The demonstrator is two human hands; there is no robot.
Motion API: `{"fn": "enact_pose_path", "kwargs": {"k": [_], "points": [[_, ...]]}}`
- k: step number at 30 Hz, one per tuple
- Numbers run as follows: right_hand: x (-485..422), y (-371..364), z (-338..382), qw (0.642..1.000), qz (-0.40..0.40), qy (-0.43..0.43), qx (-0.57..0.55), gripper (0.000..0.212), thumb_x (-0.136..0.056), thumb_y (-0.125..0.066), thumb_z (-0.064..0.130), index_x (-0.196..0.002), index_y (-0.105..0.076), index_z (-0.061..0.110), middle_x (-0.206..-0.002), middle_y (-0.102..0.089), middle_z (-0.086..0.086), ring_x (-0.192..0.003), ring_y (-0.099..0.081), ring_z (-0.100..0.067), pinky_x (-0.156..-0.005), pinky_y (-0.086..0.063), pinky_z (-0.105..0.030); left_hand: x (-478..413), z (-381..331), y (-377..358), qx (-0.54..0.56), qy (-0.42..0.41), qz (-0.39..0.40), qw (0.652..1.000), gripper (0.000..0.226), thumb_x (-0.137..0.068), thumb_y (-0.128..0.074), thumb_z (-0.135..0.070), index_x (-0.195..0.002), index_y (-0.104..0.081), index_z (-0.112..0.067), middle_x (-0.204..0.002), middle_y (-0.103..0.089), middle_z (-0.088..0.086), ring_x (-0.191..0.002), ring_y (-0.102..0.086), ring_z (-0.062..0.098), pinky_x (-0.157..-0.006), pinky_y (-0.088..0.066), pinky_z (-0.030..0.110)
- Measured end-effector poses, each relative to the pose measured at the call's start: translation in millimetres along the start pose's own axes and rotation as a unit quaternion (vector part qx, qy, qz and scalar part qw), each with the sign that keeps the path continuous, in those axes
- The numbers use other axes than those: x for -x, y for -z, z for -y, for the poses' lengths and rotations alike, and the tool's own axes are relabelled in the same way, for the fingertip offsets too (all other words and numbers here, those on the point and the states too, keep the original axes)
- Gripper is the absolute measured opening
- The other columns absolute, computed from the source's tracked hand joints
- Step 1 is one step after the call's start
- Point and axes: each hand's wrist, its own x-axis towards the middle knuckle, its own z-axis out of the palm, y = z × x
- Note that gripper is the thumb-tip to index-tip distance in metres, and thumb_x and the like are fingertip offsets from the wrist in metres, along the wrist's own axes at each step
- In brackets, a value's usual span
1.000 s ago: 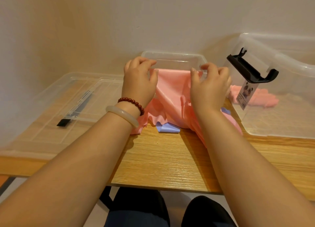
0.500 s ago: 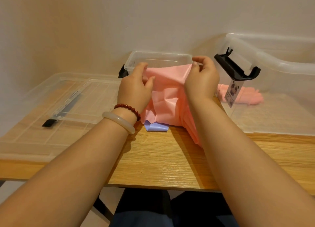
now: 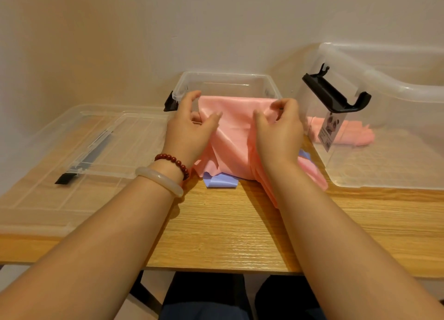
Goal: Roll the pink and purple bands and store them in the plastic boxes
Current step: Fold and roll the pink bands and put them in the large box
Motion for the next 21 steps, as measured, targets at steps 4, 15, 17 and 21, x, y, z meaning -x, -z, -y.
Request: {"fn": "enact_pose_path", "kwargs": {"k": [4, 15, 17, 21], "points": [[-2.1, -0.9, 3.9, 0.998, -0.037, 0.023, -0.047, 0.013, -0.097, -0.053, 0.014, -0.109, -0.059, 0.013, -0.08, -0.053, 0.016, -0.073, -0.05, -0.005, -0.061, -0.036, -0.005, 0.5, 2.1, 1.9, 0.025, -0.038, -0.011, 0.999, 0.054, -0.093, -0.059, -0.018, -0.141, -0.038, -0.031, -0.068, -0.052, -0.001, -0.061, -0.051, 0.006, -0.064, -0.046, 0.014], [7.5, -1.9, 11.2, 0.994, 0.073, -0.016, -0.075, 0.047, -0.087, -0.07, 0.031, -0.126, -0.044, 0.021, -0.077, -0.06, 0.01, -0.07, -0.059, -0.003, -0.056, -0.041, -0.011, -25.9, -17.4, 12.9, 0.045, -0.084, -0.122, 0.988, 0.04, -0.091, -0.061, -0.02, -0.129, -0.052, -0.028, -0.102, -0.066, 0.0, -0.086, -0.059, 0.004, -0.086, -0.052, 0.024], [3.7, -3.7, 13.6, 0.993, 0.053, 0.005, -0.105, 0.047, -0.088, -0.065, 0.016, -0.13, -0.045, 0.026, -0.088, -0.065, 0.005, -0.077, -0.063, -0.008, -0.067, -0.048, -0.017, -30.0, -21.9, 15.5, 0.048, -0.099, -0.127, 0.986, 0.041, -0.091, -0.06, -0.019, -0.13, -0.051, -0.026, -0.09, -0.064, -0.008, -0.081, -0.059, 0.001, -0.079, -0.051, 0.018], [-10.8, -4.2, 19.3, 0.983, -0.005, -0.015, -0.185, 0.032, -0.094, -0.053, 0.011, -0.11, -0.05, 0.037, -0.091, -0.064, -0.001, -0.079, -0.062, -0.017, -0.081, -0.052, -0.039, -29.7, -25.9, 18.4, 0.086, -0.094, -0.09, 0.988, 0.049, -0.091, -0.063, -0.019, -0.136, -0.045, -0.024, -0.088, -0.066, -0.008, -0.078, -0.061, -0.003, -0.08, -0.052, 0.018]]}}
